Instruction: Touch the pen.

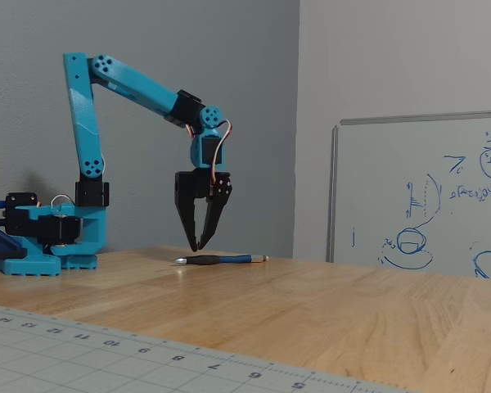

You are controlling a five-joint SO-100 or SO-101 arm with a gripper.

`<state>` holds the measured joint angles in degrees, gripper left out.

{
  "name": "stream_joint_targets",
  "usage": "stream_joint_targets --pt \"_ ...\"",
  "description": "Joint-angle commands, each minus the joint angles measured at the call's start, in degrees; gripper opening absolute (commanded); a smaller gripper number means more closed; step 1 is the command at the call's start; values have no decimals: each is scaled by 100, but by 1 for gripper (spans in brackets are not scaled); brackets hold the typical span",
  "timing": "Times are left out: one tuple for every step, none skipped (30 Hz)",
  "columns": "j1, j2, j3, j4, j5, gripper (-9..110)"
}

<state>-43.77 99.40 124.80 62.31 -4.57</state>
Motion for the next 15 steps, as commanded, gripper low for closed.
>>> stream_joint_targets --pt "-149 53 -141 -70 53 1" --pt "-158 53 -141 -70 53 1" --pt "-158 53 -132 -70 53 1" --pt "-158 53 -114 -70 53 1" --pt "-158 53 -97 -70 53 1" --pt "-158 53 -70 -70 53 1" --pt "-158 53 -62 -70 53 1" --pt "-167 53 -62 -70 53 1" --pt "-167 53 -53 -70 53 1" --pt "-167 53 -53 -70 53 1" --pt "-167 53 -53 -70 53 1" --pt "-167 44 -53 -70 53 1" --pt "-167 44 -44 -70 53 1" --pt "-167 44 -44 -70 53 1" --pt "-167 44 -35 -70 53 1"
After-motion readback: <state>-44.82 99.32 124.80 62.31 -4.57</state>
